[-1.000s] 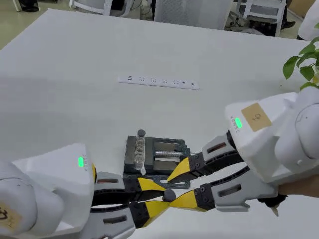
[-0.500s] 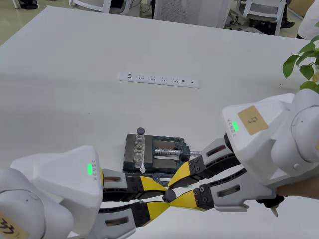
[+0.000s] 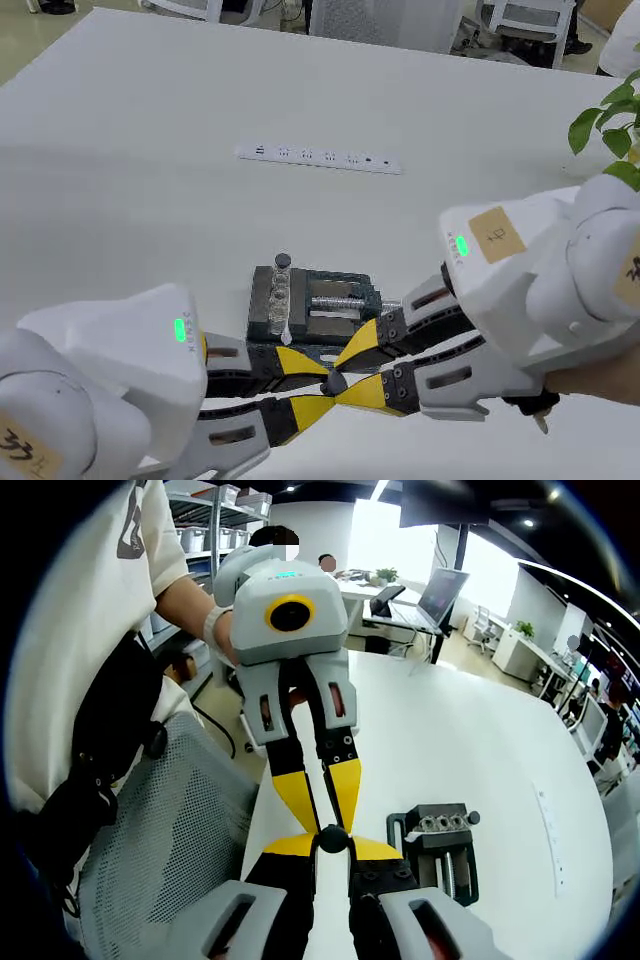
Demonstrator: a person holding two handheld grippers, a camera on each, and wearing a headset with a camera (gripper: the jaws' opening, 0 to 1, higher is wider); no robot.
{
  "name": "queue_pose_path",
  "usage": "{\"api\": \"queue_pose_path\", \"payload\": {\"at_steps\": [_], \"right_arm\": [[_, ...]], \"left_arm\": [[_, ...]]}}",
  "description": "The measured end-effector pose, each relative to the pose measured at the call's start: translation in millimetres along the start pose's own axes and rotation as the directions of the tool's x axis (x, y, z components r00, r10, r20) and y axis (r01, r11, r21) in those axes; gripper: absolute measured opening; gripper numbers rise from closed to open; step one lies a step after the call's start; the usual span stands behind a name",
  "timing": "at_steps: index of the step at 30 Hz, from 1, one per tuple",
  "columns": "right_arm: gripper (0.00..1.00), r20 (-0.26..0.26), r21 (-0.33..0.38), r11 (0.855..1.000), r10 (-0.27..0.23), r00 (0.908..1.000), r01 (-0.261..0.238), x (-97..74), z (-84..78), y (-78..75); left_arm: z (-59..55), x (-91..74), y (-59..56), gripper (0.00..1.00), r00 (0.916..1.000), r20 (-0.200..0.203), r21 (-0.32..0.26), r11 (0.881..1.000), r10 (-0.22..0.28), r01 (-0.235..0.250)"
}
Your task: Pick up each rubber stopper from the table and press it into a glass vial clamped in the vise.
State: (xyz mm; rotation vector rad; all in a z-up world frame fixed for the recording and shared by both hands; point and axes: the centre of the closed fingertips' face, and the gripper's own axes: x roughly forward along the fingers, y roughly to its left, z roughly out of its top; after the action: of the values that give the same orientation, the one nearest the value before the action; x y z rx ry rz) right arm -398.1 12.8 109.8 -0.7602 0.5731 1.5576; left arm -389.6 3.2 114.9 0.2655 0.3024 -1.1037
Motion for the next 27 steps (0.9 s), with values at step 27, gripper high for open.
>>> {"api": "queue_pose_path", "payload": {"at_steps": [27], "right_arm": [[0.07, -0.016, -0.015, 0.999, 0.049, 0.9987, -0.049, -2.9, -0.7, 2.9]], "left_arm": [[2.8, 0.1, -5.1, 0.04, 0.9997, 0.021, 0.019, 1.000, -0.010, 0.010]]}}
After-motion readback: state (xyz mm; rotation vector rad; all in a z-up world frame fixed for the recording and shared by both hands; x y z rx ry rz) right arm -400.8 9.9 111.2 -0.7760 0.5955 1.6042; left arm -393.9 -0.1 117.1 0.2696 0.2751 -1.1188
